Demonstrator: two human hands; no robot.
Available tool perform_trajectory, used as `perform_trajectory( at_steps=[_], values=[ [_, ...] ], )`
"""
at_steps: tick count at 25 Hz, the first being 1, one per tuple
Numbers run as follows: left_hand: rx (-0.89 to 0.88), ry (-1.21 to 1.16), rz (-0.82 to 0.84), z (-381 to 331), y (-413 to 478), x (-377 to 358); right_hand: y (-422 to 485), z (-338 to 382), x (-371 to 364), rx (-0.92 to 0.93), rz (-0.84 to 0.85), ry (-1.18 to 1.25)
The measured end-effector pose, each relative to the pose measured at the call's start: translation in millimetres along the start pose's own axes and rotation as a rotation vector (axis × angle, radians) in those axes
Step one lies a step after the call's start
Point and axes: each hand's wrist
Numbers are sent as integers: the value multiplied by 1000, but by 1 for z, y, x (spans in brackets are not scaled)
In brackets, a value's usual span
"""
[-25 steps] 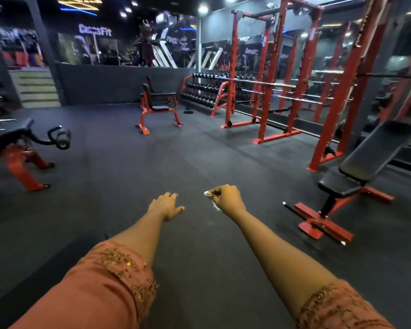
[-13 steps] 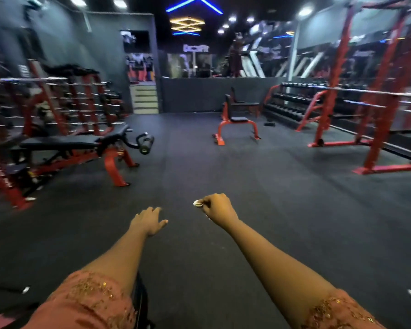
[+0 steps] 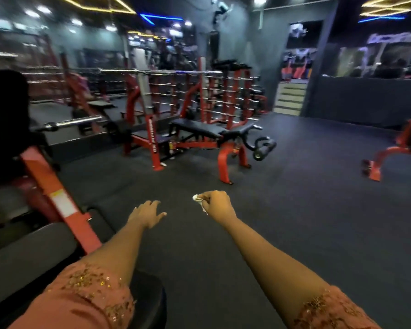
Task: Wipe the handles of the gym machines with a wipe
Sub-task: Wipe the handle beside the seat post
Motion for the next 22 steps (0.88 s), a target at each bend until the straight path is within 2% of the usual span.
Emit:
perform_trajectory(
  at_steps=[8, 14, 18, 22],
  values=[
    [318, -65, -179, 59, 141, 42, 219, 15, -65, 258, 166, 82],
    [518, -73, -291, 95, 214, 63, 340, 36, -114, 435, 309, 172],
    [634, -149, -351, 119, 283, 63, 437, 47, -151, 617, 371, 200],
    [789, -234, -403, 140, 342, 63, 527, 64, -185, 719, 472, 176]
  ],
)
Point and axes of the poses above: each hand's wrist, its own y-axis towards the middle knuckle, its own x-axis out of the back of the hand, z = x × y, and after that the axes turned 13 degrees about -y, right-handed
